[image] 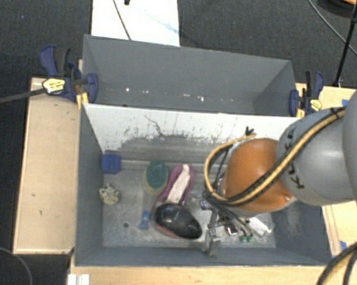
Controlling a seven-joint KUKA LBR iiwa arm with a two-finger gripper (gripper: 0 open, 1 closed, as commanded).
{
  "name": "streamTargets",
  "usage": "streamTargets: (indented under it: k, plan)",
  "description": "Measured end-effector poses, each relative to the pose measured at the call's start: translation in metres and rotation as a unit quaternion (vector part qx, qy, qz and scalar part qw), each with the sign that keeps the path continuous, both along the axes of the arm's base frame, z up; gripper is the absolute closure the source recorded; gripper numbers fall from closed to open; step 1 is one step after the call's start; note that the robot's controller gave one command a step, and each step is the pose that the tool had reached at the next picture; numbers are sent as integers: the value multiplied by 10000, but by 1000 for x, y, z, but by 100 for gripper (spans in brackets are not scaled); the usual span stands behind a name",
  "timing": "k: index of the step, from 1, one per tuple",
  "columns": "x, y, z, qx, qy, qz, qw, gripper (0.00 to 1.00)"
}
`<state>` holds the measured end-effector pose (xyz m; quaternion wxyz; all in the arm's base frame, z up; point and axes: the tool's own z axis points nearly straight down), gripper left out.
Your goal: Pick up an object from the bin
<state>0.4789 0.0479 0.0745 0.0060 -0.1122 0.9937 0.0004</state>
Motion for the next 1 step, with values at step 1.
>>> streamTargets:
  k: [1]
  plan:
    - [-3,0,-1,-4,41,-17,10000,100]
